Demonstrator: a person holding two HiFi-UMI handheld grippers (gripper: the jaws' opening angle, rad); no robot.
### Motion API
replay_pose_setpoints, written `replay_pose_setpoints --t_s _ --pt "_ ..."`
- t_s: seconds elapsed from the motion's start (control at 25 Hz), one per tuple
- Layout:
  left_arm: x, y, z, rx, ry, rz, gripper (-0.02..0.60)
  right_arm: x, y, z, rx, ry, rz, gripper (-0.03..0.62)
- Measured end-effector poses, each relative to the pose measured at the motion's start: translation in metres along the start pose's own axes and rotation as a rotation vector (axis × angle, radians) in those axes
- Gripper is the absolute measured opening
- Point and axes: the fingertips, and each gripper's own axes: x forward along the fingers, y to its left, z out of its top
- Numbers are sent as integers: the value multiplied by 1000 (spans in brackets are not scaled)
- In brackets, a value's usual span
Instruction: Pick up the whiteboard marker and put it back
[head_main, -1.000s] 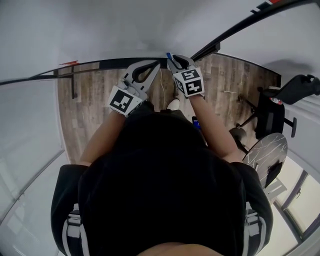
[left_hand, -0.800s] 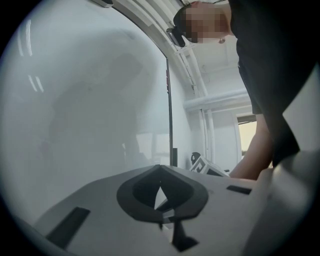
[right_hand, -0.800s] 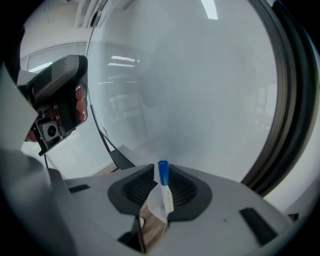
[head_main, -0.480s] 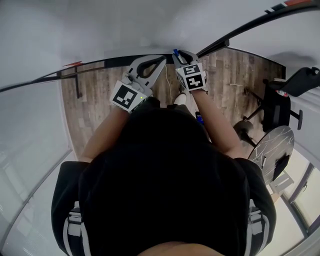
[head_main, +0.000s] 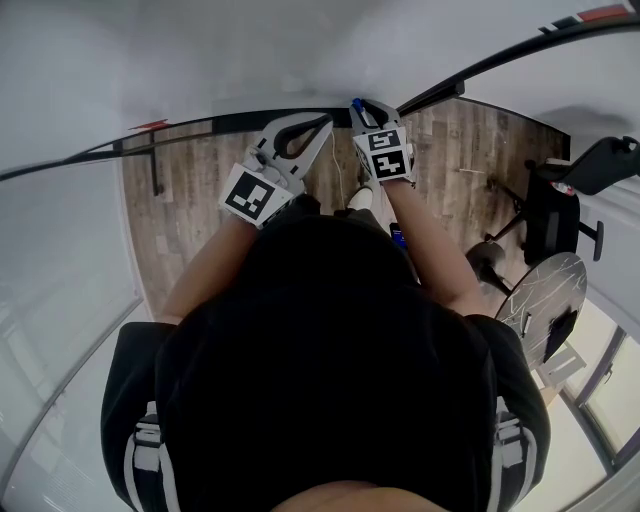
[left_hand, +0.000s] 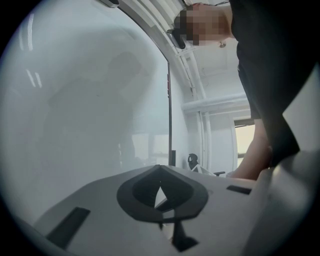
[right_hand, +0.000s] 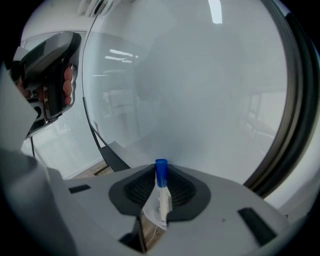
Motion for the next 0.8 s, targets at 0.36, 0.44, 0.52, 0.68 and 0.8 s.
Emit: replay_pose_setpoints --t_s 0.36,0.44,0.52,0.68,0.8 --pt "3 -3 1 -3 -10 -11 3 -28 -5 13 38 -107 -3 66" --pt "5 -7 1 -2 -5 -18 3 -37 -6 17 40 -134 -7 66" --pt "7 -9 3 2 0 -19 3 -45 -8 20 42 -162 -6 66" --pt "14 -15 1 7 -10 -40 3 -60 -14 24 53 -216 -3 66" --pt "17 -18 2 13 -8 -50 3 -73 -16 31 58 -253 -2 66"
